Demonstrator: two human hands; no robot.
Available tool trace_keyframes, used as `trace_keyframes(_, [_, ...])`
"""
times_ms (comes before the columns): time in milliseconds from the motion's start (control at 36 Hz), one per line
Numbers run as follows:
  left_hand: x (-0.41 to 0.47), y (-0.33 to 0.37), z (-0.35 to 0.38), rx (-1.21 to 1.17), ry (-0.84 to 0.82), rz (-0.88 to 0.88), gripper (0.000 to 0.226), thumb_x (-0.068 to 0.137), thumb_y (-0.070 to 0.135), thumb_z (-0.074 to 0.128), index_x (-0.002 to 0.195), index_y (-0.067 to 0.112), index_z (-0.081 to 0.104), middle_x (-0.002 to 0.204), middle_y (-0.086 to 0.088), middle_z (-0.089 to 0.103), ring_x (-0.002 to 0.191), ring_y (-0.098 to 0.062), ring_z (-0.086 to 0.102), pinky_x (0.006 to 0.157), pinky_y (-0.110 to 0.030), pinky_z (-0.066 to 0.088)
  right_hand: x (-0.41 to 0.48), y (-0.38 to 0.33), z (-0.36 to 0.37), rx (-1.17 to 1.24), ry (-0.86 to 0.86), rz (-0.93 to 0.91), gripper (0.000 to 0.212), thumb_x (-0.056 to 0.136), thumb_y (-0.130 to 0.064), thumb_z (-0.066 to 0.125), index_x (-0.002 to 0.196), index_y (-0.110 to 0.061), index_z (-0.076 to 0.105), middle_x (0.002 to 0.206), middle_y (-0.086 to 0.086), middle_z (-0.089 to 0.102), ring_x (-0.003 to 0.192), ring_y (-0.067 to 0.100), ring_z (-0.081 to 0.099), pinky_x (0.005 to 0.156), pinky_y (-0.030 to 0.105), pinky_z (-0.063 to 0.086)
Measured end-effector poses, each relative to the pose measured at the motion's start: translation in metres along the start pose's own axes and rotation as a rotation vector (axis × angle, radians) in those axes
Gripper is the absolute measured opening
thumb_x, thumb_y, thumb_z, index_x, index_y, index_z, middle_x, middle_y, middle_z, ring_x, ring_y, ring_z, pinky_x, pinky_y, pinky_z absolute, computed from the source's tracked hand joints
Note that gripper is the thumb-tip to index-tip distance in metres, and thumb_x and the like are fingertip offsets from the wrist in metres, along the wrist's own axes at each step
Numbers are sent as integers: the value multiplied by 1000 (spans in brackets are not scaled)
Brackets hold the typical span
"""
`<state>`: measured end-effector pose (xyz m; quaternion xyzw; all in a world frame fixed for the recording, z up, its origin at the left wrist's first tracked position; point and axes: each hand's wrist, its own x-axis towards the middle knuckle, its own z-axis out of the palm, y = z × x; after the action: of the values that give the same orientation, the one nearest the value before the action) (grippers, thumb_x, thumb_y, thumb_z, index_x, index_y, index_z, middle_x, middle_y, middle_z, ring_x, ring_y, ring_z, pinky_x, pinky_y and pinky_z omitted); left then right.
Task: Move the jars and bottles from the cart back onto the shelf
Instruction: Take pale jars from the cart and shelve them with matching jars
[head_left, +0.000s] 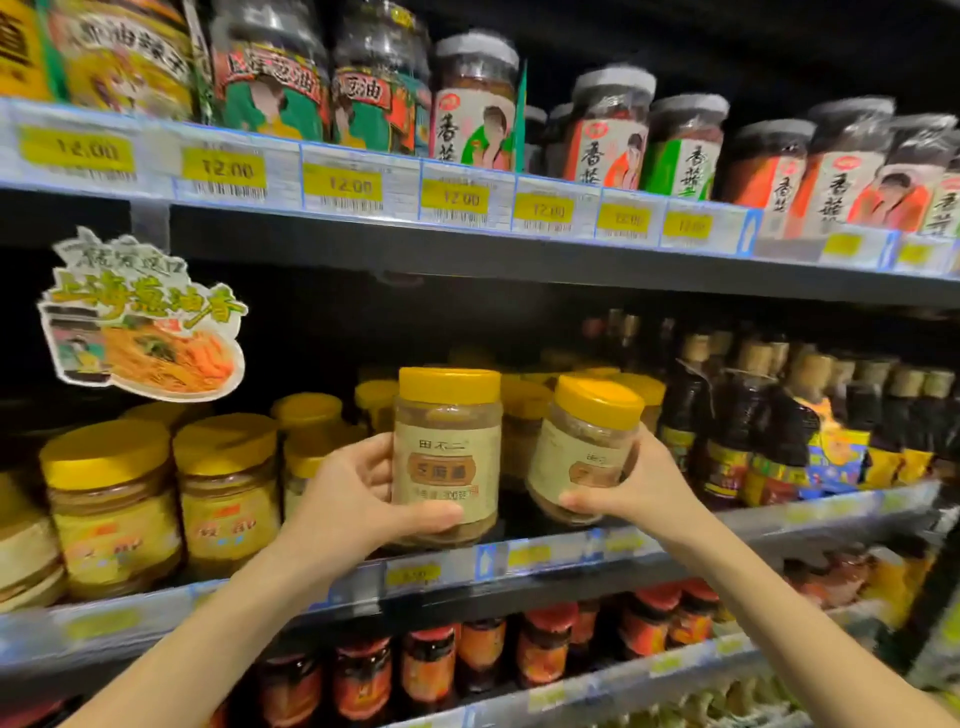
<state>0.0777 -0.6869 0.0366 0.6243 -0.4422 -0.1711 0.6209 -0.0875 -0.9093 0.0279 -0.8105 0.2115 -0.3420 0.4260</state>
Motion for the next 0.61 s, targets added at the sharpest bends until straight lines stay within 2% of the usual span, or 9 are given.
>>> trace_keyframes(83, [-4,2,-1,13,53,9,67,38,25,82,103,20,64,88,17,74,85,-4,71,64,-11,53,20,11,11,-38,-77,-13,96,36,-42,92,120,-22,50,115,-2,66,105,12,64,90,41,54])
trace_keyframes(278, [-17,11,-1,57,154,16,66,45,20,81,109,16,64,95,15,74,87,-4,70,65,-11,52,53,28,32,-104,-265,-10,90,36,-39,91,115,-13,57,103,-2,72,95,9,68,88,40,55])
trace_keyframes(417, [-25,12,1,83,212,15,60,45,23,83,103,21,66,92,16,74,87,-4,70,65,-11,52,62,33,43,-138,-390,1,96,34,-45,90,118,-19,53,104,-5,70,96,8,67,91,37,54])
trace_keyframes(472, [-28,12,0,96,214,14,63,44,25,91,102,21,66,93,15,74,87,-5,70,66,-11,53,62,32,46,-154,-415,2,94,35,-42,90,118,-20,53,104,-7,69,96,7,66,91,34,53])
trace_keyframes(528, [-30,11,-2,105,220,18,66,41,33,88,102,21,67,95,12,75,88,-7,71,68,-13,53,61,31,49,-162,-421,-8,91,39,-34,92,118,-22,48,105,-9,66,96,5,63,89,28,53])
trace_keyframes(611, [-33,12,-2,117,233,26,68,39,37,83,103,22,66,96,12,74,89,-6,70,68,-13,53,61,27,52,-156,-451,-23,84,47,-22,92,117,-22,45,101,-14,62,91,-2,59,73,8,48])
